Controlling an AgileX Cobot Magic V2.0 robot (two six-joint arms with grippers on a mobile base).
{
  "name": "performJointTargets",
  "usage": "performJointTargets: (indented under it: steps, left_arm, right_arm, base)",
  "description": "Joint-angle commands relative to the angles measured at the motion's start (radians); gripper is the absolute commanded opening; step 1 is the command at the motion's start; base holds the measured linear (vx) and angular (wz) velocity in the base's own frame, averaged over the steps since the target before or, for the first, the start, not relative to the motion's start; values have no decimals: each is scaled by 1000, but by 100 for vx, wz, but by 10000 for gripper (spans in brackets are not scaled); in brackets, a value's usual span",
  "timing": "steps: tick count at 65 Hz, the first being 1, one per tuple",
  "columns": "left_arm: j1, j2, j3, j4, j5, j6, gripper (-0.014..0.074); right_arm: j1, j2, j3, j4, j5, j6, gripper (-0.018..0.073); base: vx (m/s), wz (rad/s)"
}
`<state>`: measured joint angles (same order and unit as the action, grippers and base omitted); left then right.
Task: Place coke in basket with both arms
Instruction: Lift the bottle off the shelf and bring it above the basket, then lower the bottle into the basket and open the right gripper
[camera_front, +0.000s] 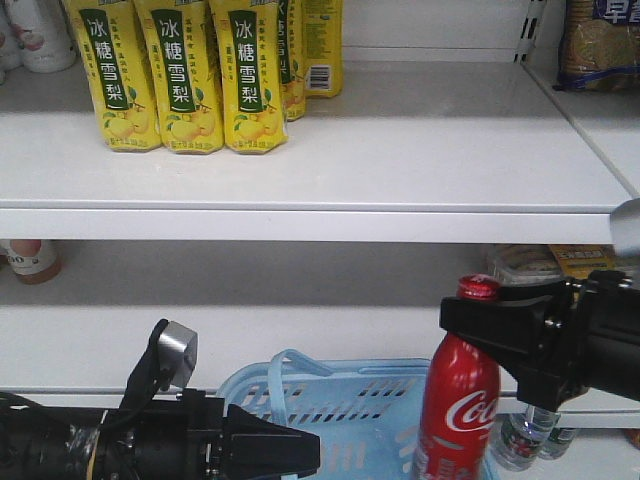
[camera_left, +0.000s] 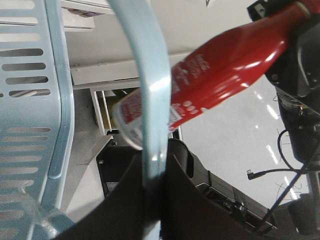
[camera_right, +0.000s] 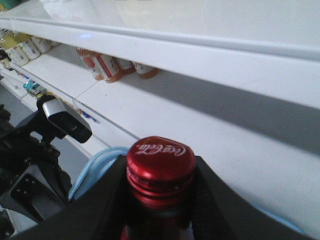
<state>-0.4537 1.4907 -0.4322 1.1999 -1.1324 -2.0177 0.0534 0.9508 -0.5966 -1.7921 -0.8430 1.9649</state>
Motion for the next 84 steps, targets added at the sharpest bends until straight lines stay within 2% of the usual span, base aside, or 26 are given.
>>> performJointTargets:
  steps: [1,7,13,22,32,48,60,68,84]
  left_arm:
    - [-5,-34,-16,-59,-245,-1,-8]
    - [-5,-34,-16,-59,-245,-1,-8]
    - [-5,-34,-16,-59,-245,-1,-8]
    - [-5,-34,-16,-59,-245,-1,-8]
    - [-5,-34,-16,-59,-245,-1,-8]
    - [-5,-34,-16,-59,-245,-1,-8]
    - [-5,-34,-16,-59,-245,-1,-8]
    - [-5,-34,-16,-59,-245,-1,-8]
    - [-5,-34,-16,-59,-245,-1,-8]
  right_arm:
    - [4,56,-33,61,-67,10,-2]
    - [50,104,-33,39,-25,-2,-3]
    - [143,161,-33,34,55,-2,-3]
    - [301,254,-33,14,248,-1,-3]
    - [389,348,-33,16,439,22,-3]
    - [407,487,-33,15,471,49,4]
    - [407,539,-33,15,463,56,65]
    - [407,542,-33,15,451,55,164]
    - [407,536,-33,15,450,55,459]
  base:
    - [0,0]
    - [0,0]
    - [0,0]
    - [0,0]
    - [0,0]
    - [0,0]
    - [0,0]
    - [0,0]
    - [0,0]
